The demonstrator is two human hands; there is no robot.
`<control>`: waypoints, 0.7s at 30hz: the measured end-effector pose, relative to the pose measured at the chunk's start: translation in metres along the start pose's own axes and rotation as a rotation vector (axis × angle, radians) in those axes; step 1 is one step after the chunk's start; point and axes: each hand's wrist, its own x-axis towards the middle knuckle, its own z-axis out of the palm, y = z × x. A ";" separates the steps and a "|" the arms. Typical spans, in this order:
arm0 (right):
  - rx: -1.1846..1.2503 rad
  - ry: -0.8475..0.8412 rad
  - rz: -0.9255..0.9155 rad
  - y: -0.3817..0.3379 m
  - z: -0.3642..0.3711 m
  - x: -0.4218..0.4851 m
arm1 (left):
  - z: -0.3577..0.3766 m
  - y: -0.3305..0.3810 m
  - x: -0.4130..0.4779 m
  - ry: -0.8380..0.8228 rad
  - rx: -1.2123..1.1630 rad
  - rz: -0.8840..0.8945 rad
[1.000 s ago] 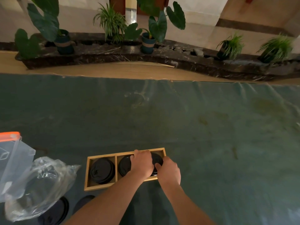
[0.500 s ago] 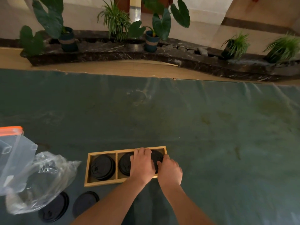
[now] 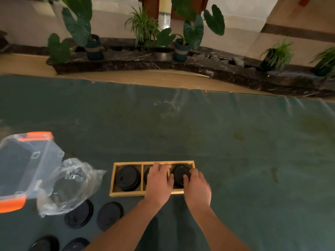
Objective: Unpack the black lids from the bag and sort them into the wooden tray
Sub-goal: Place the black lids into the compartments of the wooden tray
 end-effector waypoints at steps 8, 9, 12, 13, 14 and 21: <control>0.220 -0.254 -0.300 -0.069 0.027 -0.097 | -0.074 -0.060 -0.134 0.144 -0.244 -0.294; 0.231 -0.303 -0.312 -0.079 0.032 -0.109 | -0.082 -0.071 -0.148 0.167 -0.244 -0.356; 0.223 -0.417 -0.332 -0.108 0.050 -0.140 | -0.108 -0.108 -0.182 0.271 -0.245 -0.534; 0.212 -0.449 -0.326 -0.118 0.055 -0.148 | -0.117 -0.120 -0.189 0.298 -0.244 -0.579; 0.197 -0.474 -0.319 -0.128 0.059 -0.154 | -0.126 -0.134 -0.194 0.315 -0.246 -0.618; -0.076 -0.402 -0.268 -0.173 0.096 -0.169 | -0.178 -0.224 -0.208 0.232 0.098 -0.697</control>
